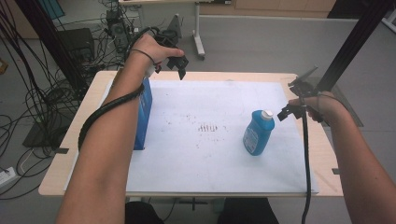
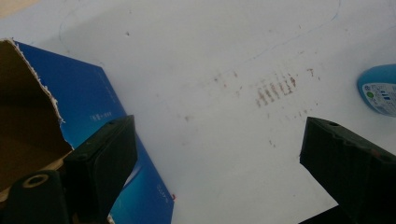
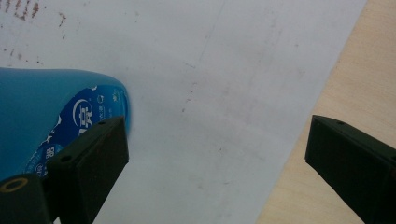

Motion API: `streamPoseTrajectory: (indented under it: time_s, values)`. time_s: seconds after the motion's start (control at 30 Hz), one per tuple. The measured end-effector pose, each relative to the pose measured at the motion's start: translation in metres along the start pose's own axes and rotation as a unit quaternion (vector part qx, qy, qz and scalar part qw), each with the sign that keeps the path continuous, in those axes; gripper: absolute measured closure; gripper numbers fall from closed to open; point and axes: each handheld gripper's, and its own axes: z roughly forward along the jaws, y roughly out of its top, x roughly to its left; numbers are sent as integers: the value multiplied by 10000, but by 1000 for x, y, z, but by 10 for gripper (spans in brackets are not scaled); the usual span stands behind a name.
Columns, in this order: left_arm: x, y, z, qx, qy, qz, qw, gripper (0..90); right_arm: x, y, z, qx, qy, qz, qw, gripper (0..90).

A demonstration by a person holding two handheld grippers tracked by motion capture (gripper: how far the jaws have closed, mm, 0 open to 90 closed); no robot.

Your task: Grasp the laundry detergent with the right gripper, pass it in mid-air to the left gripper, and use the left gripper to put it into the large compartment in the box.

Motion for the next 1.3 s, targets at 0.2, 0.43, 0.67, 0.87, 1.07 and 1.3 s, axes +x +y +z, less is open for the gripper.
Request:
streamPoseTrajectory:
  time_s: [0.2,0.43,0.67,0.87,1.07,1.3]
  values:
    - [0,1,-2,-9,-66,24,10000,118,-1,1,0,-4,8,2,10000,61]
    - [3,-3,-4,-19,-50,-98,9999,118,0,1,-2,-17,14,7,10000,61]
    - [-2,-7,-6,-88,-38,-58,9999,119,2,0,-3,-12,-6,0,10000,60]
    - [-7,-10,-7,-138,-76,6,9999,120,2,-3,-5,-55,-38,-3,10000,60]
    - [-11,-15,-3,-127,-42,-35,9999,120,3,-6,-8,-93,-70,-19,9999,59]
    - [-12,-23,2,-124,-78,-50,9999,120,5,-13,-10,-155,-85,-41,9998,59]
